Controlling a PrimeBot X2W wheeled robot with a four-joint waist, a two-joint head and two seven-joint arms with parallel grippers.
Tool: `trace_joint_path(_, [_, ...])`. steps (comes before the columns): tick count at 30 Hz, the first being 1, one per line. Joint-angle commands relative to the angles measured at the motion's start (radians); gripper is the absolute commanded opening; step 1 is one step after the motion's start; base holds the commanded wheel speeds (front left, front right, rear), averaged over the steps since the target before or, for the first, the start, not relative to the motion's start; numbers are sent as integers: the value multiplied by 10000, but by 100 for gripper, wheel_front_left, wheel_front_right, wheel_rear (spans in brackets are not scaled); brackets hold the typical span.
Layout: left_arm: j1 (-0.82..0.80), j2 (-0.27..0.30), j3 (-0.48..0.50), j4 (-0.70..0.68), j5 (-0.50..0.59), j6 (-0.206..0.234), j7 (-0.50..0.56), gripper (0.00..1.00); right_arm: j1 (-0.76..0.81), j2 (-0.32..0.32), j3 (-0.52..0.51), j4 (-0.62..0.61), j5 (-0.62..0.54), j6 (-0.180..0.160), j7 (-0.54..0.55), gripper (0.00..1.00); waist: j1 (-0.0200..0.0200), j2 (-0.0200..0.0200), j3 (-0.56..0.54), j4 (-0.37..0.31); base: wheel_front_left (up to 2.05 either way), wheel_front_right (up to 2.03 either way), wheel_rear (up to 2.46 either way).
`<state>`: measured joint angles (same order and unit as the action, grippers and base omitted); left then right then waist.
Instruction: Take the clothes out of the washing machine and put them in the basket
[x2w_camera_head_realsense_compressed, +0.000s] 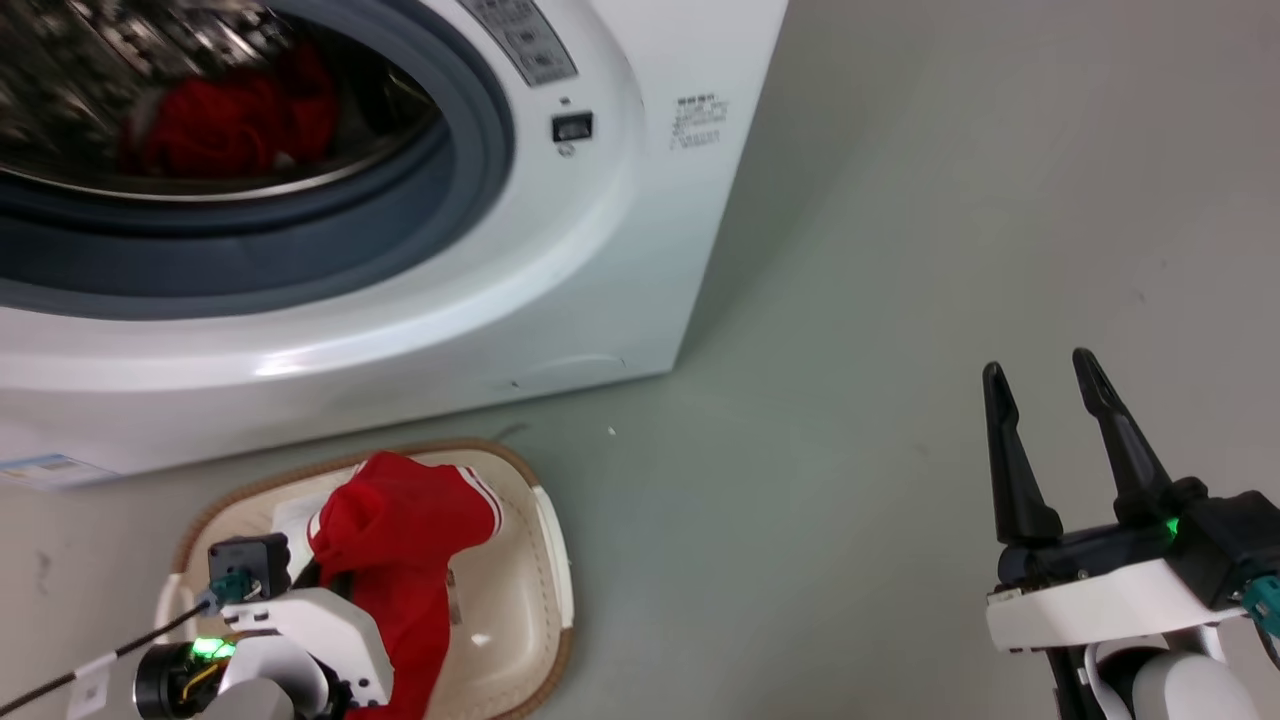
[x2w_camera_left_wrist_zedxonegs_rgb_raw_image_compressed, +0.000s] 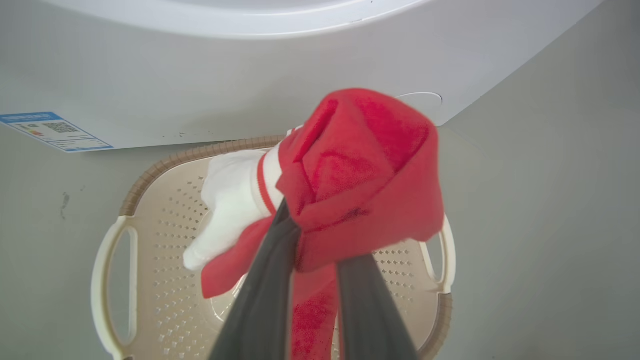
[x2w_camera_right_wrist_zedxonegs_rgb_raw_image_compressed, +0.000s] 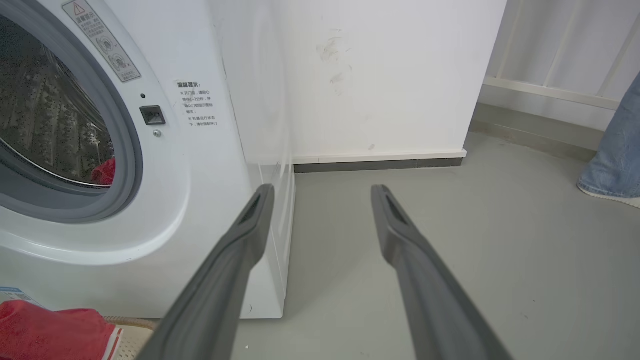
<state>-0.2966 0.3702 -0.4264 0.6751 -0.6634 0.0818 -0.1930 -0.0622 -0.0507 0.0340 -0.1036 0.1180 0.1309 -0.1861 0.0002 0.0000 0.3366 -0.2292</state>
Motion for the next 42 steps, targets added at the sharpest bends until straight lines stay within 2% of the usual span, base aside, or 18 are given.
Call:
trace_joint_path(1, [-323,-31,-56,364,41,-122,-2,0,-211,9,37,42,63,-3,-107,100,-2,0,884,-507,0,0,0])
trace_joint_path(12, [-1791,-425,-36,3907,-309,-1115,38,0,-1006,10,294,387,427,-3,-562,100,-2,0,2425,-1036,0,0,0])
trace_joint_path(17, [-2195,-571,-71,4985,-415,-1345,206,0,-1194,9,283,600,548,-3,-701,100,-2,0,2730,-1091,0,0,0])
trace_joint_path(23, [-2423,-711,-56,5573,-565,-1565,409,0,-1302,7,363,806,635,-3,-760,100,-2,0,2760,-1142,0,0,0])
trace_joint_path(25, [-2430,-776,-43,5706,-661,-1648,534,41,-1350,7,347,887,639,-3,-776,100,-2,0,2685,-1141,0,0,0])
trace_joint_path(26, [-2416,-834,4,5757,-747,-1719,617,95,-1364,7,326,914,632,-3,-786,100,-2,0,2618,-1129,0,0,0])
trace_joint_path(27, [-2409,-861,-8,5791,-755,-1735,668,100,-1362,9,316,942,617,-3,-782,100,-2,0,2541,-1113,0,0,0])
trace_joint_path(32, [-2263,-1032,-41,5920,-834,-1812,408,100,-1215,7,228,1109,444,-3,-782,100,-2,0,1788,-911,0,0,0])
trace_joint_path(42, [-2317,-1353,-155,5674,-592,-1825,-646,100,-593,6,-101,1084,-14,-3,-628,100,-2,0,63,-95,0,0,0])
